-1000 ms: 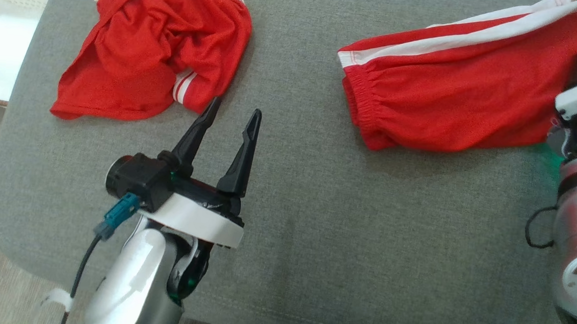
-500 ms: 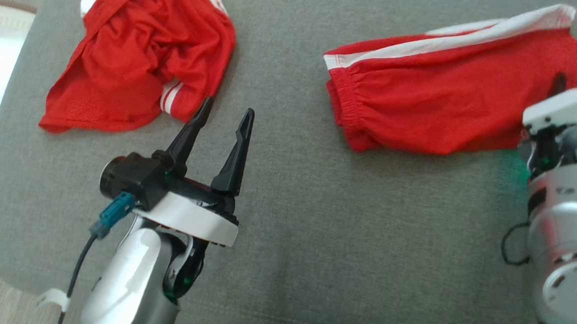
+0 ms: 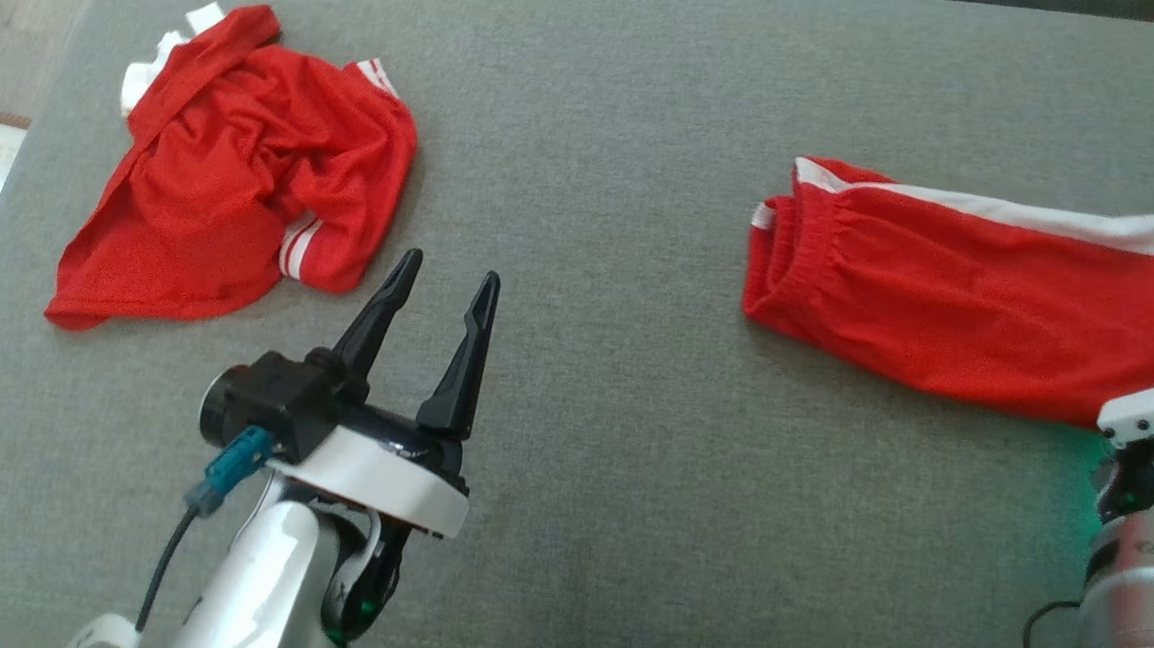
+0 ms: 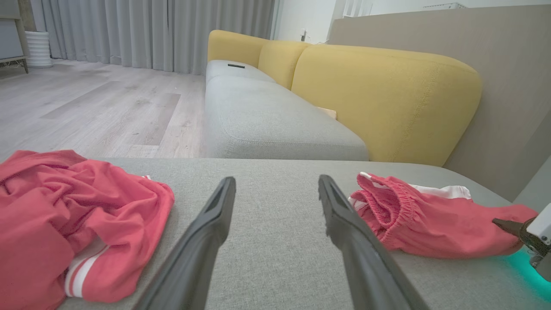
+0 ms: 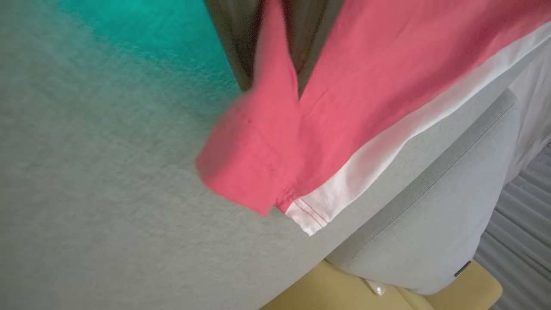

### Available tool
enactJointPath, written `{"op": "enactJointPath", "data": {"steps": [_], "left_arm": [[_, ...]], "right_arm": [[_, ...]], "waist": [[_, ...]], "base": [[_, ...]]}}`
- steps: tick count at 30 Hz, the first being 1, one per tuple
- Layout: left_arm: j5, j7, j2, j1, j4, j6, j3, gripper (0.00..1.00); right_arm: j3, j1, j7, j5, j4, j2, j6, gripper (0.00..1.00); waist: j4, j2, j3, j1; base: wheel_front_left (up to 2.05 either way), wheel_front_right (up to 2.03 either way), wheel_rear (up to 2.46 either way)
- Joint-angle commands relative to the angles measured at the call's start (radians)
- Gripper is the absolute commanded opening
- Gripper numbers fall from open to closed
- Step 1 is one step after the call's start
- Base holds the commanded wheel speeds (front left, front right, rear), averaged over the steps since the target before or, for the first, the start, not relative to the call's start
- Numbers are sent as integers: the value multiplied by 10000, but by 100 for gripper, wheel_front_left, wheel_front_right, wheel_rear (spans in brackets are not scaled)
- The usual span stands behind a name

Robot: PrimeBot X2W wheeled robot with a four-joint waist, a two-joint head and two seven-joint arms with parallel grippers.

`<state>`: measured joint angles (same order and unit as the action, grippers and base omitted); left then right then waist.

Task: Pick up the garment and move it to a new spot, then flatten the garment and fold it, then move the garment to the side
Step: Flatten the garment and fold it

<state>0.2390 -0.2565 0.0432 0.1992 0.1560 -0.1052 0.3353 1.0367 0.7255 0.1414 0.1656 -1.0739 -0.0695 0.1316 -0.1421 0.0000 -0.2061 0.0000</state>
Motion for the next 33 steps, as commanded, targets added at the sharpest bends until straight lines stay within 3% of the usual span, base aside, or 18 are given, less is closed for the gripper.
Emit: {"op": "enactJointPath", "data": {"steps": [1,5,8,15,16,19,23,27,33], "left_arm": [[-58,-53,70,83,-343,-15,-435,100],[-84,-53,70,-21,-293,-54,-461,100],[-125,-53,70,-41,-209,-87,-439,100],[-136,-53,70,-161,-66,-136,-523,100],[-136,-53,70,-161,-66,-136,-523,100],[-106,-53,70,-210,-27,-150,-527,100],[-61,-53,70,-213,-28,-156,-539,100],[-57,-53,70,-300,-21,-145,-619,100],[-78,-53,70,-490,-17,-124,-809,100]], "right_arm": [[-119,327,-57,124,425,66,-9,0],[-236,500,75,-10,623,162,-9,0],[-870,804,416,-406,316,185,-9,0],[-3900,1685,1162,-2140,-1391,190,-9,0],[-3900,1685,1162,-2140,-1391,190,-9,0],[-5448,1898,1195,-3337,-1605,191,-9,0],[-7878,1432,1200,-5315,-1084,191,-9,0],[-10113,230,1201,-7014,249,192,-9,0],[-11803,-1054,1202,-8008,1703,192,-9,0]], "waist": [[82,0,96,0],[103,0,169,0],[64,0,254,0],[-75,0,606,0],[-75,0,606,0],[-178,0,722,0],[-347,0,818,0],[-452,0,905,0],[-495,0,1006,0]], "base": [[0,0,0],[0,0,0],[0,0,0],[0,0,0],[0,0,0],[0,0,0],[0,0,0],[0,0,0],[0,0,0]]}}
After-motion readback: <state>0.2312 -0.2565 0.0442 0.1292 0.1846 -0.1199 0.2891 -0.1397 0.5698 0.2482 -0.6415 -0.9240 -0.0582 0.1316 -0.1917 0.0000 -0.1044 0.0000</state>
